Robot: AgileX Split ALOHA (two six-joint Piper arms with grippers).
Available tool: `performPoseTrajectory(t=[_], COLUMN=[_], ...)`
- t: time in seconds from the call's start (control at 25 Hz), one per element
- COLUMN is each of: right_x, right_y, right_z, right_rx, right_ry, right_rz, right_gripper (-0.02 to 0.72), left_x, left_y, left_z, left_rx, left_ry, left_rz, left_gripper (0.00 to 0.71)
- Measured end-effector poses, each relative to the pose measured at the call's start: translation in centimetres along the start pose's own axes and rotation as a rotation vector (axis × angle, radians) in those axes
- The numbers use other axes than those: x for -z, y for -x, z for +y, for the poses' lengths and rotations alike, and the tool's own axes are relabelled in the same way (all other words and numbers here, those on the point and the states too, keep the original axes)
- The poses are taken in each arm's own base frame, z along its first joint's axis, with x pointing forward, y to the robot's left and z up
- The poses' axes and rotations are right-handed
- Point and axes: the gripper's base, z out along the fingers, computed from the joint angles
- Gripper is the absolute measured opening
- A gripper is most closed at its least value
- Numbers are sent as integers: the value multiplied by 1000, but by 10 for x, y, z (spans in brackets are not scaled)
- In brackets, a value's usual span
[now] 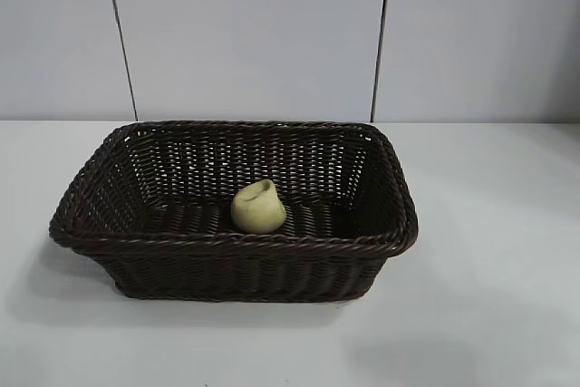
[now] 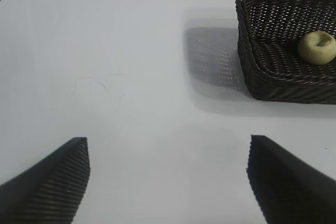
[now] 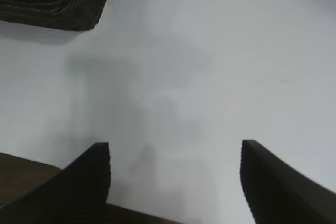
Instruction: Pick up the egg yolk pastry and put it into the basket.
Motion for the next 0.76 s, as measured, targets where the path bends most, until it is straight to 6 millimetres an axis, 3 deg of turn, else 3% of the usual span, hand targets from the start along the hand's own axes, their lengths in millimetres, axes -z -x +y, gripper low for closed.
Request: performPoseTrajectory(t=[0.2,0.44,0.76], right_x=[2,22,24], right_y=[-1,-16,-19], right_z=[-1,2,3], right_rx=[-31,-25,-23], right_ry=[-38,-59,-55], right_rz=[-13,-183,-188], right_gripper=[503,504,504], left_x=[0,0,0], left_y=[0,0,0], left_z=[0,0,0], left_rx=[0,0,0], left_ry=[0,0,0], left_rz=[0,0,0], left_gripper=[597,597,597])
